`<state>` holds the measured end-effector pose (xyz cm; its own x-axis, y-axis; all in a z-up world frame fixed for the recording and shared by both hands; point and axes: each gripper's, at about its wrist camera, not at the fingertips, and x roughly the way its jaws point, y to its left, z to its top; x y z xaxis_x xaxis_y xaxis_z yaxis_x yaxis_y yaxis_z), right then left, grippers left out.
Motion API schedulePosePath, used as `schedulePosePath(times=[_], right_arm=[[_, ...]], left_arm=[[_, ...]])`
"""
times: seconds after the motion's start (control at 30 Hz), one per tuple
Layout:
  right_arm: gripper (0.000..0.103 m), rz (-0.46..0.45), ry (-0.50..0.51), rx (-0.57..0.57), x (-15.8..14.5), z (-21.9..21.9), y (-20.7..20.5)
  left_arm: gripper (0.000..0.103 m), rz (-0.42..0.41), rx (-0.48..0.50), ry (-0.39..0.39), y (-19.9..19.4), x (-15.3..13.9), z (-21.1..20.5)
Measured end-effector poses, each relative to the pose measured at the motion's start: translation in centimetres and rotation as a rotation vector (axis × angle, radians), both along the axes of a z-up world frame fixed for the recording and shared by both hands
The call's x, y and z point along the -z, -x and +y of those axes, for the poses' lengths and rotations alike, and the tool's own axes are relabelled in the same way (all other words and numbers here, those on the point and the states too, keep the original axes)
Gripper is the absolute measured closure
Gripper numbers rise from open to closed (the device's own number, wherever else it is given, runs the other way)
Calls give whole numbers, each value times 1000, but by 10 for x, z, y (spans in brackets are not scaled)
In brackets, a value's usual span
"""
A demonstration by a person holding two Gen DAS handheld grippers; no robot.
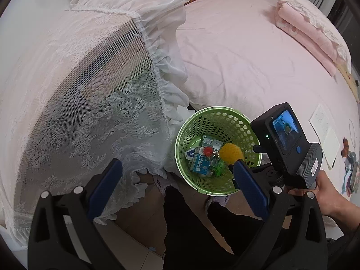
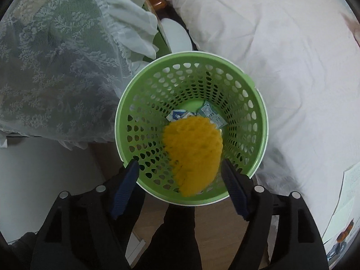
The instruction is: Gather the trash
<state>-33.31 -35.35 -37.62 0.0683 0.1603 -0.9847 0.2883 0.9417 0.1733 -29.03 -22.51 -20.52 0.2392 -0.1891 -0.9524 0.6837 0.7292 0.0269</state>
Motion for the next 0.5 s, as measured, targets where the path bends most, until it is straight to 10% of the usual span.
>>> schedulePosePath(times=[0.5], right_arm=[[4,-56,220,20,-78,-10,18]], left_arm=[[8,-106,-117,79,-11,-47,2]])
